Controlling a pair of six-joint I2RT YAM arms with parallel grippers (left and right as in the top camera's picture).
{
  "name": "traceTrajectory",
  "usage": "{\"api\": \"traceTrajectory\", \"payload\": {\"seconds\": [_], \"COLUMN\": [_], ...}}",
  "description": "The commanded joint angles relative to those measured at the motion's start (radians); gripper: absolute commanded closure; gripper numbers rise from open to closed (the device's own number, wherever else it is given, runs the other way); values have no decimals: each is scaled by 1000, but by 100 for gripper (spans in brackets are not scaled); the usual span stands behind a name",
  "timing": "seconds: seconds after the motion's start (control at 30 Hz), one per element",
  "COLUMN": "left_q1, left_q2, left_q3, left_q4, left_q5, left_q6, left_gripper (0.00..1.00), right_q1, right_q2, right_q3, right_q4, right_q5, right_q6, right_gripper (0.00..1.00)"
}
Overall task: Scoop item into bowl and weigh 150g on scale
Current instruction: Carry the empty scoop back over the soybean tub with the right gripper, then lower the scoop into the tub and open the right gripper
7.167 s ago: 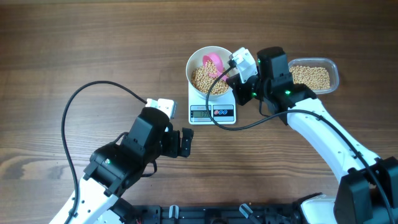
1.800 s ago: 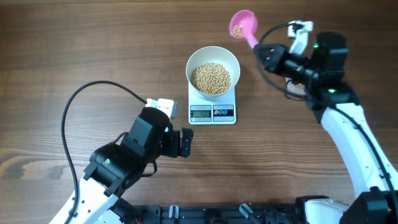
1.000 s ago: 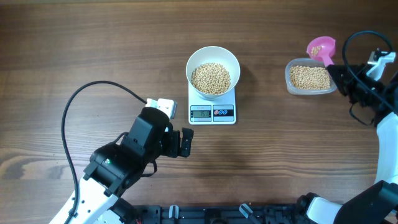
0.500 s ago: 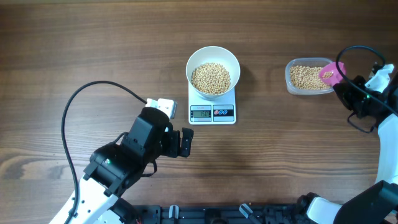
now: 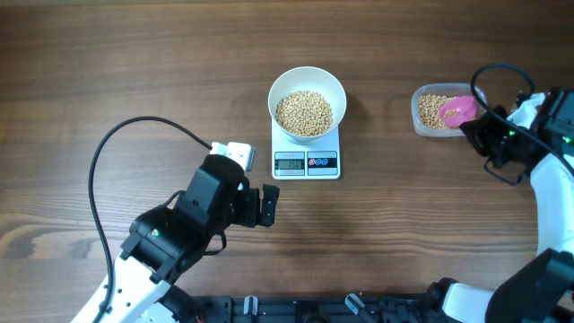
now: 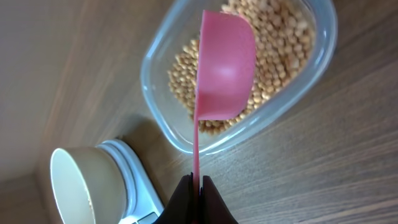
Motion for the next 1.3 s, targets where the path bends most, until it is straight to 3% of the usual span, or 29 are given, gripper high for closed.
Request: {"api": "traceTrajectory", "payload": {"seconds": [0.0,0.1,0.2,0.27,0.4,0.47,0.5,0.8,1.13,1.27], "left_q1": [-3,-3,-3,-4,-3,-3,-3,-3,-3,-3], "left_q2": [3,3,3,3,3,3,3,3,3,3], "left_q3": [14,14,14,14,14,14,14,14,14,14], "left_q4": [3,3,3,3,3,3,3,3,3,3], "left_q5": [-17,-17,-17,-17,-17,-17,-17,-17,-17,-17], "left_q6": [12,12,12,12,12,12,12,12,12,12], "left_gripper": [0,0,0,0,0,0,0,0,0,0], "right_q1": [1,1,1,1,1,1,1,1,1,1], "right_q2": [28,31,31,31,31,30,30,-37,-349,-396], "right_q3": [-10,-10,-10,-10,-10,-10,-10,1,1,1], "right_q4": [3,24,55,56,61,76,82,64,-137,-198], "right_q5": [58,60,60,60,60,56,56,10,106,117], "right_q6": [37,37,36,36,34,32,33,34,-93,-149], "right_gripper": [96,95,82,62,38,11,3,0,0,0]}}
